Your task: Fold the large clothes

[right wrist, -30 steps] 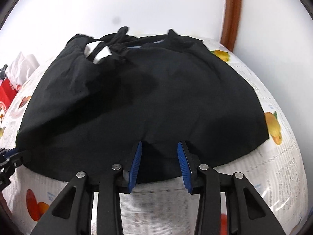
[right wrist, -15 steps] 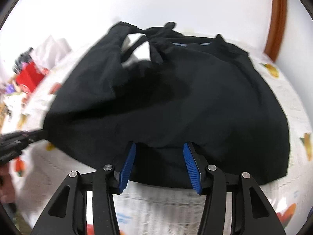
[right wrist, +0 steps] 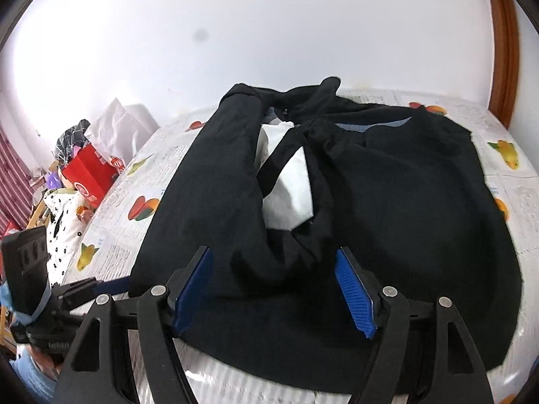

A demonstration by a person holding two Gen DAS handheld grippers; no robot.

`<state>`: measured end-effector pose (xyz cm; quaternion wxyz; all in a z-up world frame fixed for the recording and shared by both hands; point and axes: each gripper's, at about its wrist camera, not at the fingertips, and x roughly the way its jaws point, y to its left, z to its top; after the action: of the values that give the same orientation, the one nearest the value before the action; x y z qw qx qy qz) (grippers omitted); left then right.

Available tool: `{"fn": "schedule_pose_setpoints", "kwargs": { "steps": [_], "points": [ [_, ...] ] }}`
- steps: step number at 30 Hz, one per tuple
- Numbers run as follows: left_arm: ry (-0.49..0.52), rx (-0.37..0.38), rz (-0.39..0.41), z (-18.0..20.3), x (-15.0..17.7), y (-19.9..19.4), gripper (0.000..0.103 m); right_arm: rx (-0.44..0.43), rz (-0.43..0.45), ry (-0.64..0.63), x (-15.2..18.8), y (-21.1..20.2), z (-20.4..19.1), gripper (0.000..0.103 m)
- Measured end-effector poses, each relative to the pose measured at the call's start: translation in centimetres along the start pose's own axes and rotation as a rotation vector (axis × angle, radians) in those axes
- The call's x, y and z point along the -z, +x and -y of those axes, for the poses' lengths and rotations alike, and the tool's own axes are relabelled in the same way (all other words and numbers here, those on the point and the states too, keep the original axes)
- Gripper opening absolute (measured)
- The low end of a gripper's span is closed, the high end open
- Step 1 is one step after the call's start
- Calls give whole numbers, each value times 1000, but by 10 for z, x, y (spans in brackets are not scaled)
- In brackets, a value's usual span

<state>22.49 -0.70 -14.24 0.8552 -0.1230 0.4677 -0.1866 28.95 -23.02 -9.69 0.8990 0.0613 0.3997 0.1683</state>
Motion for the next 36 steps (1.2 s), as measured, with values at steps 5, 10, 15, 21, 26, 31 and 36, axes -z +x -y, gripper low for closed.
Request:
{"fn": "schedule_pose_setpoints", "kwargs": {
  "steps": [5,10,15,21,26,31,36],
  "points": [
    [77,-90,20,15,0,9,66,1,-20,72,-8,29,7,71],
    [116,-137,10,23,-3,17,71,-2,-27,50,-15,38,1,23],
    [194,-229,-2,38,-3,25,74,-68,90,-2,-22,0,-6,9],
    [202,-250,-6,38,-4,23,75,-77,362,-21,-11,-89,9,8],
    [221,-261,-4,46,-8,31,75,-5,450,77,24,-127,56,8],
    [243,-286,-3,54,-6,35,75,100,309,233,57,-101,107,9],
    [232,-207,-9,57,-7,32,72,106,245,283,69,-80,122,22]
  ]
}}
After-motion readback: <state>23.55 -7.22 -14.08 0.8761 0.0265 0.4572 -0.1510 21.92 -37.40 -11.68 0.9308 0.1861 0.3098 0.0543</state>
